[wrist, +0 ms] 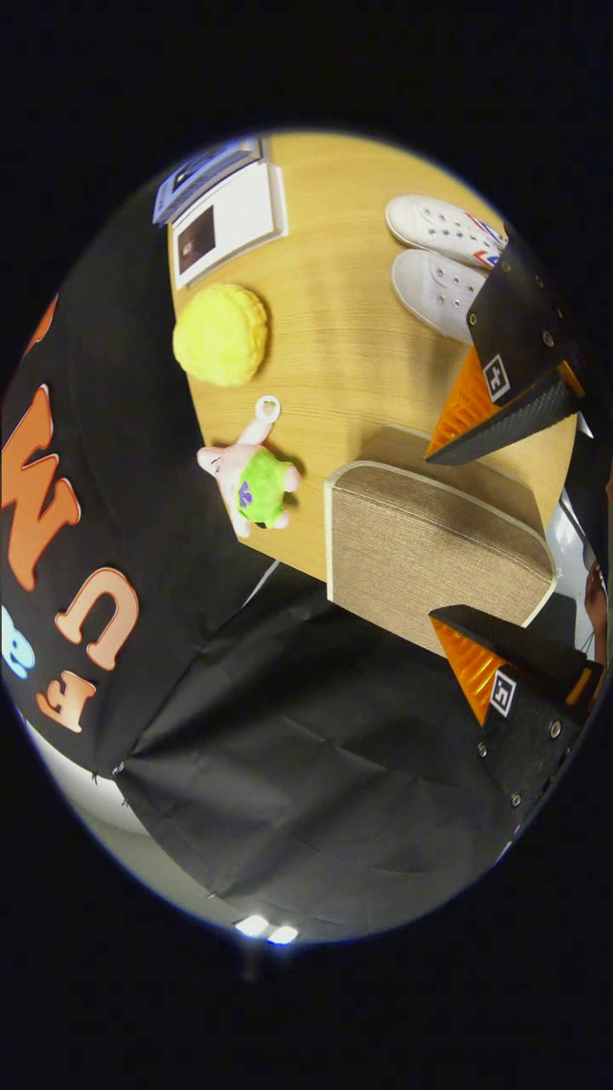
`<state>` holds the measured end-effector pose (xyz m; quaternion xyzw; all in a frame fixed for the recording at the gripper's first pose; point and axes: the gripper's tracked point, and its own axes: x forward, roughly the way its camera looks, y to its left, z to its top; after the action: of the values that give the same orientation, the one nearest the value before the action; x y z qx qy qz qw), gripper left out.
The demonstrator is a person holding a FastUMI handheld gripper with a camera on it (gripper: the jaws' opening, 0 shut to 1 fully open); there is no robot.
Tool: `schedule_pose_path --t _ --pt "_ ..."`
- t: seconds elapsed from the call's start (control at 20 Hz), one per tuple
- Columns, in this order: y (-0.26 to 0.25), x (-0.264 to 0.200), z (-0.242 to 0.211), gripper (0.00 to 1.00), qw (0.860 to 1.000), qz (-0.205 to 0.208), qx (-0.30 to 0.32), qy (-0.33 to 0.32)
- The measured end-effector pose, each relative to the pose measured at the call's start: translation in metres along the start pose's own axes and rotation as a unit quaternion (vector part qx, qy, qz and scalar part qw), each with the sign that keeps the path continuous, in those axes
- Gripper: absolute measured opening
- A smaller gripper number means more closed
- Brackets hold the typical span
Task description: Open the storage box then place both shoes into the box .Put the left shoe in first, then the right shoe, with the right side of both shoes facing outward in a uniform manner.
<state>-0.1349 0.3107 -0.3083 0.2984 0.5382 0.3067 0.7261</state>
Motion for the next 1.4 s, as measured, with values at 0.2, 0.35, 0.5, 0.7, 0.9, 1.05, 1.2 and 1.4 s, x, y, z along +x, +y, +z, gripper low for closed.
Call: schedule_pose_path --t 0.2,0.35,0.5,0.7,0.9,1.05,1.2,1.4 --pt "0.002 0.023 -0.026 0.98 0.999 0.021 0.012 0.041" --pt "-0.008 0.041 -0.037 0.98 0.998 0.018 0.03 0.053" --pt "-0.017 0.062 -0.04 0.98 0.997 0.019 0.056 0.049" --pt "-0.01 0.081 -0.051 0.98 0.984 0.07 0.145 0.071" --pt "-0.011 0.082 -0.049 0.98 0.978 0.093 0.173 0.066" --pt "0.002 0.071 -0.039 0.97 0.971 0.126 0.191 0.062" --pt "0.005 0.064 -0.022 0.95 0.966 0.142 0.211 0.051" --pt "0.013 0.035 0.0 0.95 0.964 0.167 0.205 0.024"
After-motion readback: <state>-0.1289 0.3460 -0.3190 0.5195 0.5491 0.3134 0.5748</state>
